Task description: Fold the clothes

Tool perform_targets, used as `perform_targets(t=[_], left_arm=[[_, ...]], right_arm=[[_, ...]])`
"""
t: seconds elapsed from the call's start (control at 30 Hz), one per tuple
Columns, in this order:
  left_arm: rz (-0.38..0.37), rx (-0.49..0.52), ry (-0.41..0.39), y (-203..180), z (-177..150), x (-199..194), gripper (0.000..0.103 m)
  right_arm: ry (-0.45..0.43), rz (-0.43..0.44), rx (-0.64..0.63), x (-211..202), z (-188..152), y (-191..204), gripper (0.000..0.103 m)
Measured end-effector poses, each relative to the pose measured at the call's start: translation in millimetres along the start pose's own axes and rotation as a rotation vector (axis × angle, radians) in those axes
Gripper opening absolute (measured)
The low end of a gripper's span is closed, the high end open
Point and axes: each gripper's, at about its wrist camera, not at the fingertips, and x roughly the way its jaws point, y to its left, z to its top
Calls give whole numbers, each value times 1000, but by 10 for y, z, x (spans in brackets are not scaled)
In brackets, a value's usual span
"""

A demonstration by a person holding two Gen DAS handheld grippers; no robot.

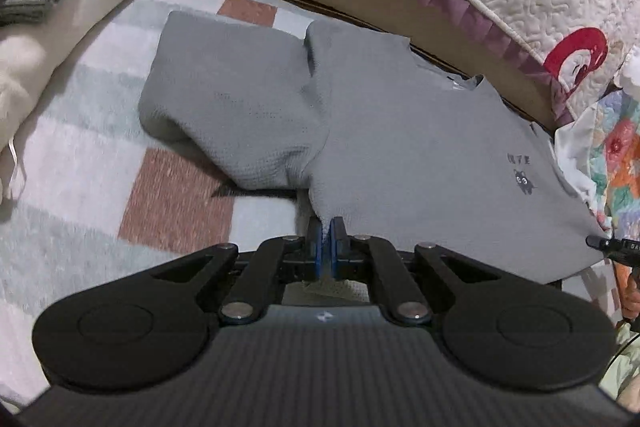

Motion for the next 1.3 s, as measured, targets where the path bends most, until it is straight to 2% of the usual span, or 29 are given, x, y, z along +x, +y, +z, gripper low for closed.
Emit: perform_targets(t=[0.1,0.2,0.27,0.37,0.4,0.43,0.5,0.53,0.63,0.8,0.9,0.97,1.07,1.17,1.3], left_arm=[[-17,-41,-13,47,-58,2,5],[-19,-72,-14,72,-106,-1,6],[-32,-67,-21,56,-97,16,6],[-23,-41,-25,-11,-78,67,14],[-28,-43,-24,-27,-67,97,15],[-39,-61,-23,-32,-47,127,16],[-57,-77,-2,-62,20,138,13],[-65,-80,13,-83,61,130,2],[-33,1,7,-201,105,-70,2],[-30,-43,42,-29,-206,-166,3],[-37,-127,44,115,-398,-70,3],[-42,-170,20,136,-412,-92,3],[-8,-100,-12,-6,-366,-249,2],[-5,-91,-36,-55,-362,-368,2],[59,-84,22,-31,-447,-178,3]], right_arm=[[18,3,45,0,-89,15,19],[6,27,102,31,-117,-10,30],[-10,32,142,51,-110,-45,32],[-26,34,148,61,-114,-37,35],[-43,64,126,46,-119,-19,13],[-73,111,85,26,-109,28,7],[-95,139,33,-13,0,155,7],[-99,145,17,-51,57,217,7],[-77,182,-11,-262,116,336,7],[79,79,9,-280,-127,138,7],[143,1,-9,-153,-235,106,6],[140,-18,-38,-144,-249,164,6],[88,10,-77,-336,-192,344,6],[87,10,-94,-426,-178,398,6],[108,-19,-114,-395,-201,392,5]])
